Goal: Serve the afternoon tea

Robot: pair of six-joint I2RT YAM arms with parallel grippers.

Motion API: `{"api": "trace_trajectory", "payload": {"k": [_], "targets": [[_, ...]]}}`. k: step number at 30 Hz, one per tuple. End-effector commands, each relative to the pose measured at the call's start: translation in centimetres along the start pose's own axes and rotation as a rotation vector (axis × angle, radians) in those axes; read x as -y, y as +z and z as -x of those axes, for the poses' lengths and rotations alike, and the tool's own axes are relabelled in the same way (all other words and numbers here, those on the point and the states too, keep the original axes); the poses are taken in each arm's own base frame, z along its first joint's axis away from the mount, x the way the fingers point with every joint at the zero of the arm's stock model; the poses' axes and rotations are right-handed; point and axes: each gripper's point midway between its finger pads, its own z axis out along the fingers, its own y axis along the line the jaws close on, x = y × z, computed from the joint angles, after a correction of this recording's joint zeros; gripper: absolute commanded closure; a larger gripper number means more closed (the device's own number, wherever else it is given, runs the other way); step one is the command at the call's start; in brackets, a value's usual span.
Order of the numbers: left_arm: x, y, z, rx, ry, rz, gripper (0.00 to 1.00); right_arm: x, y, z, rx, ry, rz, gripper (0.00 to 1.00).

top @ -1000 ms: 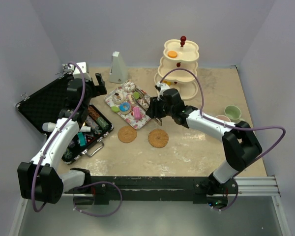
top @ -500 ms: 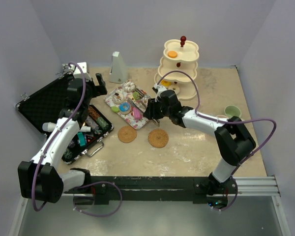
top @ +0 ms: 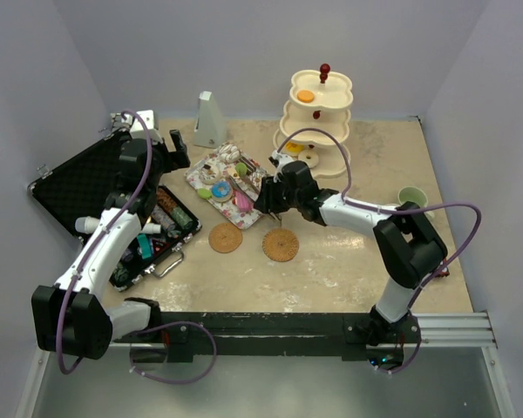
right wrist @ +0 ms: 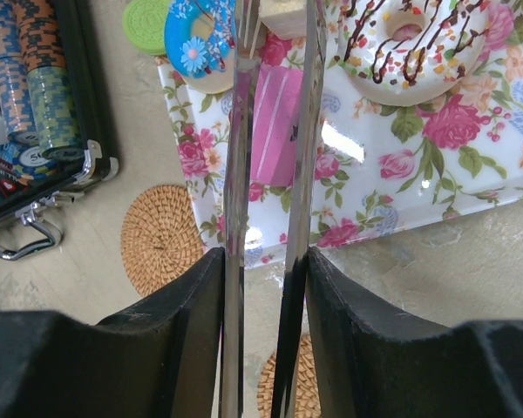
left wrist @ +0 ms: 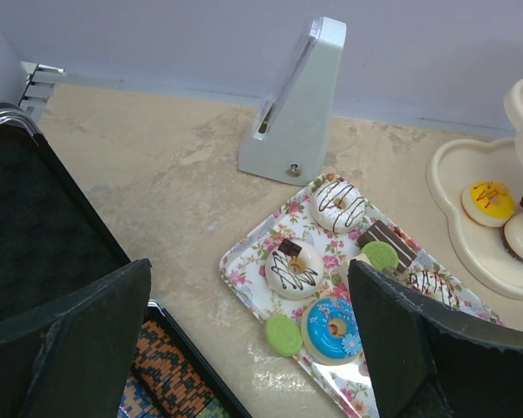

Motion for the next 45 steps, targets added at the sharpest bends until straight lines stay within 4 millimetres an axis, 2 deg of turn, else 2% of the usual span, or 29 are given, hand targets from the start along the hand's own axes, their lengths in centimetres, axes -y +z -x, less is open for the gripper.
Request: {"api": "trace_trajectory", "payload": {"k": [1, 7, 14, 19, 22, 25, 30, 33, 45], "targets": [[0.8, -0.1, 1.4, 0.047, -0.001, -0.028, 0.00, -1.7, 0.3, 2.7, 0.070, -0.007, 0.045, 0.58], [0.8, -0.1, 1.6, 0.050, -0.002, -0.027, 0.00, -2.1, 0.0, 3.3, 0.084, -0.004, 0.058, 0.69], [0.7, -0.1, 1.6, 0.050, -0.002, -0.026, 0.00, -3.7, -1.7, 5.6, 0.137, -0.005, 0.089, 0.76], [0.7, -0.2, 1.7, 0.054, -0.001, -0.022, 0.00, -5.6, -5.7, 9.8, 0.248, -0.011, 0.104, 0.76], [0.7, -0.3, 1.8, 0.055, -0.001, -0.025, 0.00, -5.7, -8.7, 12.7, 0.316, -0.015, 0.099, 0.77], [0.8, -0.4, 2.0, 0.061, -0.002, -0.028, 0.00, -4.0, -11.1, 14.9, 0.364, -0.023, 0.064, 0.77], [0.8, -0.6, 2.2, 0.067, -0.003, -0.029, 0.00, 0.6, -14.2, 16.3, 0.387, -0.021, -0.036, 0.77], [0.8, -0.6, 2.3, 0.069, -0.005, -0.030, 0.00, 2.5, -15.5, 16.8, 0.404, -0.025, -0.085, 0.77], [0.7, -0.8, 2.5, 0.076, -0.006, -0.028, 0.00, 6.8, -16.4, 16.9, 0.390, -0.025, -0.225, 0.77]]}}
